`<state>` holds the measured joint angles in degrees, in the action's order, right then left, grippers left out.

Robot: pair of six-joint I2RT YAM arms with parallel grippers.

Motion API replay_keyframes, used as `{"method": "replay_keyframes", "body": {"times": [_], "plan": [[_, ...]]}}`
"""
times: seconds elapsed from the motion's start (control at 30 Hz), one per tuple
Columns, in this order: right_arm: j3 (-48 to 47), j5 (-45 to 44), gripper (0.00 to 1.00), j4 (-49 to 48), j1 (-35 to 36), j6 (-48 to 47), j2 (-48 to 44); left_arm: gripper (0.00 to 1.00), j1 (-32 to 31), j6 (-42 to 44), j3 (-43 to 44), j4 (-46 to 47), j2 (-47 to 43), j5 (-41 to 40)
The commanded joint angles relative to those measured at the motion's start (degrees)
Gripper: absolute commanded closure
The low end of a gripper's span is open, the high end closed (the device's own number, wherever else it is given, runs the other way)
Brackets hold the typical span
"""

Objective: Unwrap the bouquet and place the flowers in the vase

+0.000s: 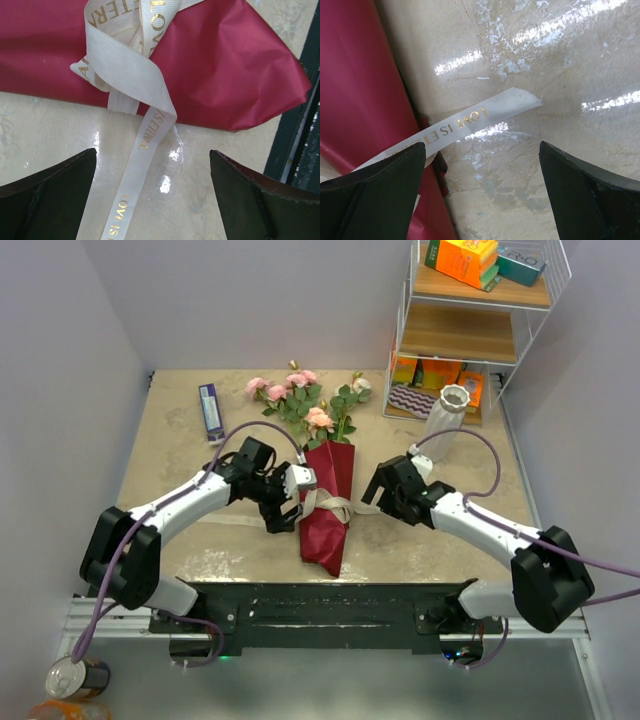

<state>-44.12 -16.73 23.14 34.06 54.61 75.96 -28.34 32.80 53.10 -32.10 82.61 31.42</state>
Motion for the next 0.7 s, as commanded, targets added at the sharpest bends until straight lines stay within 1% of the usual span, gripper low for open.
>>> {"method": "replay_keyframes", "body": {"times": [0.0,0.13,0.3,0.4,0.43,0.5,0.53,0.6,0.63,0.67], "plan": [[1.31,1.26,0.01,-0.98,-0.14,8.49,-1.78,0.0,-1.1,2.53,-0.8,6.16,2.82,-2.33],[1.41,5.38,0.01,-4.24,-0.93,12.18,0.92,0.0,-1.98,4.29,-3.7,10.37,3.96,-4.96],[-3.16,7.23,0.01,-2.22,-1.81,15.09,7.26,0.0,-3.21,4.03,-4.06,13.46,4.49,-5.67],[-4.3,7.85,0.01,-2.31,-2.51,16.93,10.34,0.01,-4.0,3.85,-3.8,15.31,5.72,-6.72],[-4.31,7.94,0.01,-2.48,-2.6,17.28,10.78,0.06,-4.09,3.85,-3.88,16.09,6.16,-7.16],[-3.61,8.73,0.01,-4.14,-2.86,18.69,11.92,0.13,-4.79,3.94,-4.23,16.98,6.77,-8.03],[-3.26,9.08,0.02,-4.85,-3.12,19.13,12.1,0.21,-4.88,4.03,-4.67,17.76,6.86,-8.39],[-2.73,9.78,0.02,-6.52,-3.3,20.44,12.8,0.32,-5.41,4.12,-5.2,18.56,6.95,-9.27],[-2.73,9.88,0.03,-6.79,-3.39,20.8,13.07,0.41,-5.41,4.12,-5.55,19.08,6.95,-9.71],[-2.9,9.88,0.03,-6.96,-3.39,21.15,13.24,0.44,-5.41,4.12,-5.81,19.18,6.95,-9.71]]}}
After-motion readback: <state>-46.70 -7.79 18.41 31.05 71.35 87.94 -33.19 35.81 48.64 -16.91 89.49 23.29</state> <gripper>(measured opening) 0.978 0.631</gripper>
